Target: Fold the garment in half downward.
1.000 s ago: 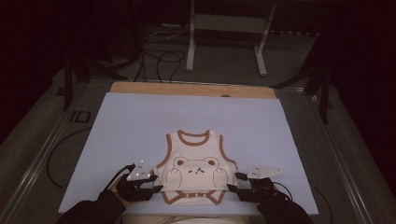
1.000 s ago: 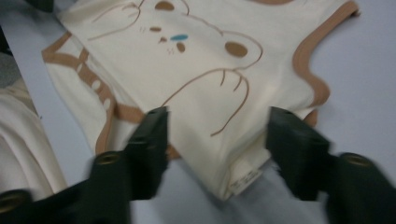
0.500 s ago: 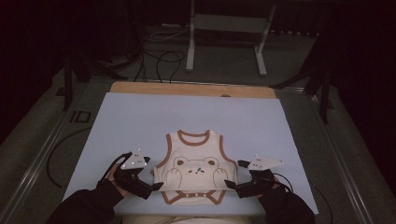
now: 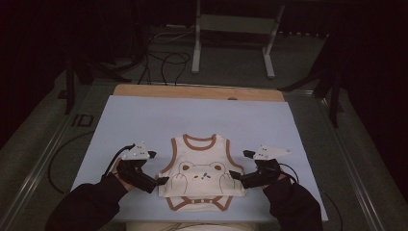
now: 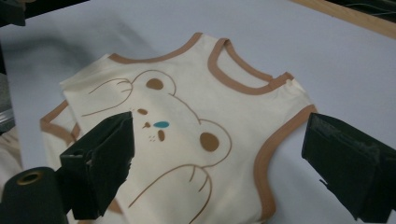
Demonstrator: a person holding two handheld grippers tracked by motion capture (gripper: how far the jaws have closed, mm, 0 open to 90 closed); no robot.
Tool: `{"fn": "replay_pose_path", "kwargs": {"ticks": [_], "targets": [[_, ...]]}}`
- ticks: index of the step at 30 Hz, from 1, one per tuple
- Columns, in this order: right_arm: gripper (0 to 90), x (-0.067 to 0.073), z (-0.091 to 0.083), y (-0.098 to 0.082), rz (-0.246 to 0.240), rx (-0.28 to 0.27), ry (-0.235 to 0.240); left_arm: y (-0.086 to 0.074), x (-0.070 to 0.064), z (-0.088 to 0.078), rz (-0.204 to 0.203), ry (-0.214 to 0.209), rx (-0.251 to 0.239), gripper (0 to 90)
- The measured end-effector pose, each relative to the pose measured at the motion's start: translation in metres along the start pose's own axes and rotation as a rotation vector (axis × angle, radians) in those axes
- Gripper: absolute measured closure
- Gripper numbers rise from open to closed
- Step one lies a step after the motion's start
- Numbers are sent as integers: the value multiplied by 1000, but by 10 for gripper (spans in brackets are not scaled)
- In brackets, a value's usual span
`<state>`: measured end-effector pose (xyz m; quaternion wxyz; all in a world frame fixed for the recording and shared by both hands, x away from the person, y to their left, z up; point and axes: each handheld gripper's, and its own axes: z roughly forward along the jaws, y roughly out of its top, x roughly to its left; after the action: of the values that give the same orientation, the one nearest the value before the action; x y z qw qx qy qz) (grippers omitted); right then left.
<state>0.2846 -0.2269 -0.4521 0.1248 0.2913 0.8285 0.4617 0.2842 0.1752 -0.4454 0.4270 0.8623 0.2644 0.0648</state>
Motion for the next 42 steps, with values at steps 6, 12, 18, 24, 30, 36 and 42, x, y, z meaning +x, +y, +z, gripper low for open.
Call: {"fn": "replay_pose_path", "kwargs": {"ticks": [6,12,18,24,30,36,42], "targets": [[97,-8,9,10,-30,-4,6,5,8,3,9,0,-4,5],[97,-15,19,20,-45,-11,2,10,17,10,12,-14,-2,5],[97,-23,27,31,-58,-13,-8,14,25,14,15,-9,-13,5],[97,-33,34,38,-53,-15,-12,16,34,19,20,-13,-4,4],[97,-41,42,41,-49,-8,-12,19,43,25,15,-18,4,5],[101,-49,51,38,-28,4,-7,24,54,33,23,-14,11,5],[101,-59,61,35,-7,14,-6,26,62,42,24,-30,19,5]]}}
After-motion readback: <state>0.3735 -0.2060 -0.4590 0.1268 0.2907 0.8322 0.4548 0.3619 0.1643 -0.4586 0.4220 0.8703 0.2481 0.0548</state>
